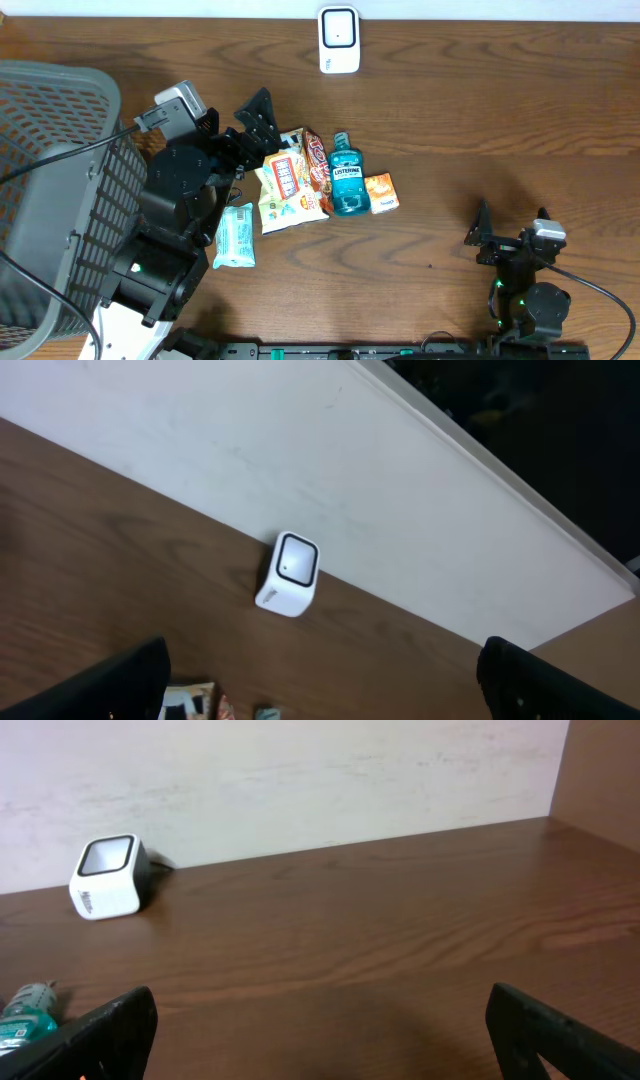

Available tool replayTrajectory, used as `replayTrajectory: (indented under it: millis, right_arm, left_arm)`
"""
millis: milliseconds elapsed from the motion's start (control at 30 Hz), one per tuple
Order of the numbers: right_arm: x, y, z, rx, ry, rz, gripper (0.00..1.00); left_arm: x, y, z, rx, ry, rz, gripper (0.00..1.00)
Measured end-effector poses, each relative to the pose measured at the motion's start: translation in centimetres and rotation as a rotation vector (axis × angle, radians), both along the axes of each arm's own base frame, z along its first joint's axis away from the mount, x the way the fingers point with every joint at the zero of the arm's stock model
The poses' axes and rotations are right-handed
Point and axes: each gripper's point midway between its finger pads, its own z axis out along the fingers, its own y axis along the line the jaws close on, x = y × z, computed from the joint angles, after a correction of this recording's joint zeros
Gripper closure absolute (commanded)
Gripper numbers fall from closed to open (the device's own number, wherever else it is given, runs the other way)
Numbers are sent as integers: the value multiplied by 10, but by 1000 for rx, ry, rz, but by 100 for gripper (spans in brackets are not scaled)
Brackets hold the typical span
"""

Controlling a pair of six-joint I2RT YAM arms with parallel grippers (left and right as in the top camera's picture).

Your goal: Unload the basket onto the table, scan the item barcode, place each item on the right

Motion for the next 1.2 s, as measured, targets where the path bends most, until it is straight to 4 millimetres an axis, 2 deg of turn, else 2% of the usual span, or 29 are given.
replayTrajectory:
  millis: [133,267,433,567,633,700,833,900,1000,1067,1200]
  right_arm:
    - [0,0,0,0,0,0,1]
    - [0,0,0,0,0,0,1]
    - [0,0,0,0,0,0,1]
    - [0,0,0,0,0,0,1]
    - [0,0,0,0,0,0,1]
    - [0,0,0,0,0,0,1]
    - [0,0,0,0,0,0,1]
    - [0,0,0,0,0,0,1]
    - [0,0,0,0,0,0,1]
    - [0,0,0,0,0,0,1]
    - [0,0,0,0,0,0,1]
  left_arm:
    - [1,4,0,15,-3,12,2]
    - [5,17,-1,29,-2,50,2]
    - [6,33,-11,84,34,86,2]
    - [9,51,-9,156,24,129,2]
    - [10,62,-1,181,10,163,2]
    - [10,70,20,197,-34,189,3]
    - [1,76,91,251,-202,209,2]
    - [-11,79,131,302,-295,217,2]
    - [-30,84,173,387,-383,231,2]
    - [-43,87,190,447,-409,234,2]
    - [-70,94,196,555,-375,217,2]
